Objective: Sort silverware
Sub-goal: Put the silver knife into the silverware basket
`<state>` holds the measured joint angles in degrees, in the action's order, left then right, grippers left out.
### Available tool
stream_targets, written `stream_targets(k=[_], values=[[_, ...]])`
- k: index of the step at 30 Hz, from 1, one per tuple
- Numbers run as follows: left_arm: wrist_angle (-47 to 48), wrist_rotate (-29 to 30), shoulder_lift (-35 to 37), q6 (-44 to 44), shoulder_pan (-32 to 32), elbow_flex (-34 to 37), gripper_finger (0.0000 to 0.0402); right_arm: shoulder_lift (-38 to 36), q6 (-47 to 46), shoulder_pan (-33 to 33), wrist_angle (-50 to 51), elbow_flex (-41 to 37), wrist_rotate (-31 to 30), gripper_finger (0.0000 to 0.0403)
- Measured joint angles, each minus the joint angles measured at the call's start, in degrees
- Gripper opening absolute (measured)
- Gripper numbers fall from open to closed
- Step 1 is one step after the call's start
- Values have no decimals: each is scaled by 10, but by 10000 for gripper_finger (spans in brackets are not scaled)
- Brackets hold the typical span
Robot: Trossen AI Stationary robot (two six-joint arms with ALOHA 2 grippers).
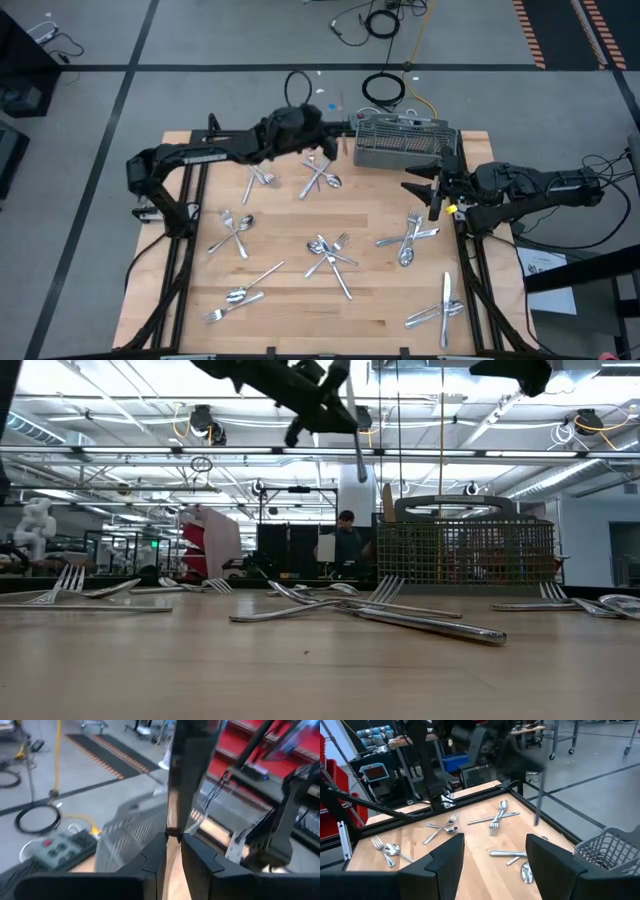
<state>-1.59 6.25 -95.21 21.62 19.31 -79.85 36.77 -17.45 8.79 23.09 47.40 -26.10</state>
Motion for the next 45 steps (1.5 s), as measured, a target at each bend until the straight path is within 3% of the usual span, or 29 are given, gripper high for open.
stream_targets(k=[14, 21, 34, 45], values=[[-12, -77, -190, -59, 55, -198, 65, 0, -40, -10, 26, 0, -11, 203], [-7, -88, -238, -56, 61, -226, 65, 0, -73, -11, 58, 0, -10, 203], [-1, -94, -225, -59, 64, -226, 65, 0, -76, -11, 68, 0, -11, 203], [134, -122, -154, -144, 14, -226, 65, 0, -102, -9, 40, 0, -7, 203]])
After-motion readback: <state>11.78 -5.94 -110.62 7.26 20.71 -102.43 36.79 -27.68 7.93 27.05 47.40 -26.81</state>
